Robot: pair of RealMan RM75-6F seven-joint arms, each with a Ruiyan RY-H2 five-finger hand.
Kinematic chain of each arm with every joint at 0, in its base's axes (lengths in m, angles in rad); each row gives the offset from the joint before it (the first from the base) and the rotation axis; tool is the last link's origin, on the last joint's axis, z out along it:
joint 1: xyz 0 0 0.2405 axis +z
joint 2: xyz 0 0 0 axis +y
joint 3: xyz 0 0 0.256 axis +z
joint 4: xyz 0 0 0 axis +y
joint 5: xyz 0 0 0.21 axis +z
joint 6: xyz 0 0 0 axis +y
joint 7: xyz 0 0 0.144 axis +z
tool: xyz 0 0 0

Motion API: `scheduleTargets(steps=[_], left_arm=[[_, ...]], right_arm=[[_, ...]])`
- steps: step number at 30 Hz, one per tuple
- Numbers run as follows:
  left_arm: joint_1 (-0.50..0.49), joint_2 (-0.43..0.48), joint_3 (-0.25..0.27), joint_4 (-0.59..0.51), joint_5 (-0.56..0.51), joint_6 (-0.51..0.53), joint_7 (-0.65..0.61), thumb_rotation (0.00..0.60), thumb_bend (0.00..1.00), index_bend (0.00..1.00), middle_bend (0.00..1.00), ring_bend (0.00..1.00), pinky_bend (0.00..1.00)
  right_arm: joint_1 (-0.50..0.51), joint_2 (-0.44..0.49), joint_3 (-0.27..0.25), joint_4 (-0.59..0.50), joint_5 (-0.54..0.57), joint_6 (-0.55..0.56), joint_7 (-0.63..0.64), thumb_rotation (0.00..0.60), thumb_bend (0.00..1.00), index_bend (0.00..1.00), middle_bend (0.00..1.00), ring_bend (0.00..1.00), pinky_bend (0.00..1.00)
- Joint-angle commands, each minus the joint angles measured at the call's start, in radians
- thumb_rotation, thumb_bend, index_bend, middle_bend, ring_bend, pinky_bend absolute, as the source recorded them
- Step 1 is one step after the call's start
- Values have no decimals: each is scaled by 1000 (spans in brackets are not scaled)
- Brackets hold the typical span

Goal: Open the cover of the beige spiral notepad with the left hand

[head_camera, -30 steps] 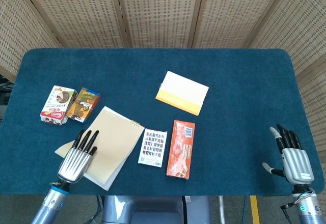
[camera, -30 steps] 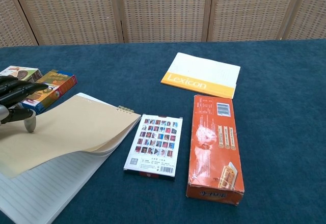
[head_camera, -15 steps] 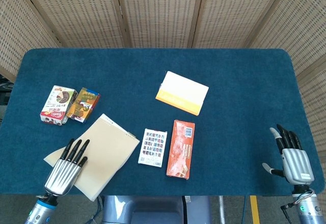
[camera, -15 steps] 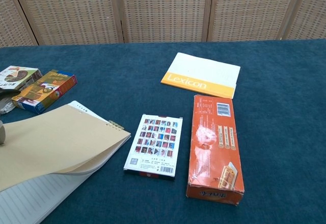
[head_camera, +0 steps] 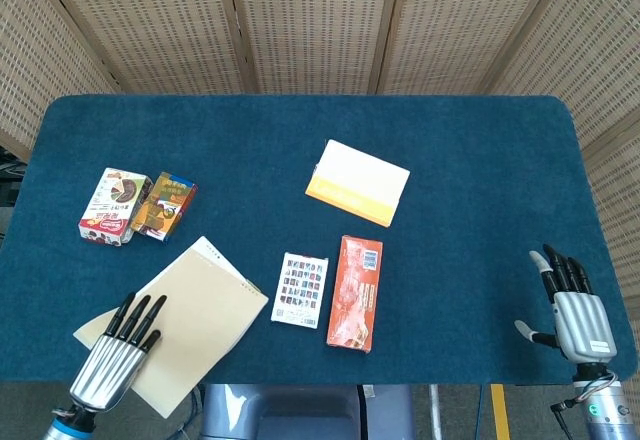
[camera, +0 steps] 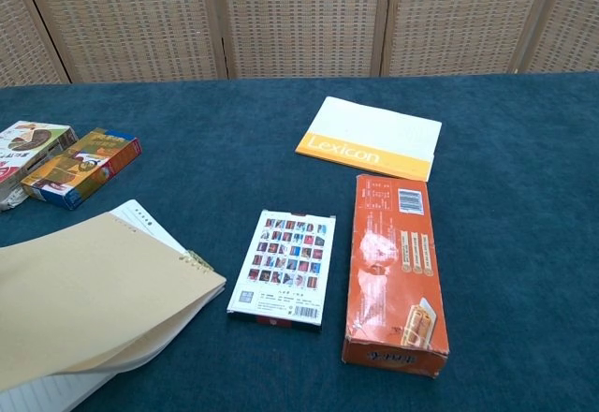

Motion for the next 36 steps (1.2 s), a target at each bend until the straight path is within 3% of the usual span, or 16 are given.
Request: scheduleTargets(steps=[1, 9, 17, 22, 36], left_arm=[[25, 10, 15, 18, 26, 17, -18, 600, 648, 825, 0, 0, 0], [60, 26, 5, 52, 44, 45, -67, 600, 648, 825, 0, 0, 0], [30, 27, -69, -4, 44, 5, -47, 600, 648, 825, 0, 0, 0], [-51, 8, -189, -78, 3, -72, -14, 600, 647, 825, 0, 0, 0], [-244, -83, -417, -94, -112, -248, 60, 600, 643, 825, 0, 0, 0]], right_arm=[[0, 1, 0, 0, 1, 0, 1, 600, 2, 0, 0, 0, 0], [0, 1, -1, -2, -1, -1, 0, 600, 2, 0, 0, 0, 0], [-1, 1, 0, -5, 2, -1, 1, 600, 2, 0, 0, 0, 0], [-1, 2, 0, -4, 0, -1, 6, 600, 2, 0, 0, 0, 0], [2, 2, 2, -3, 7, -10, 18, 600, 2, 0, 0, 0, 0]])
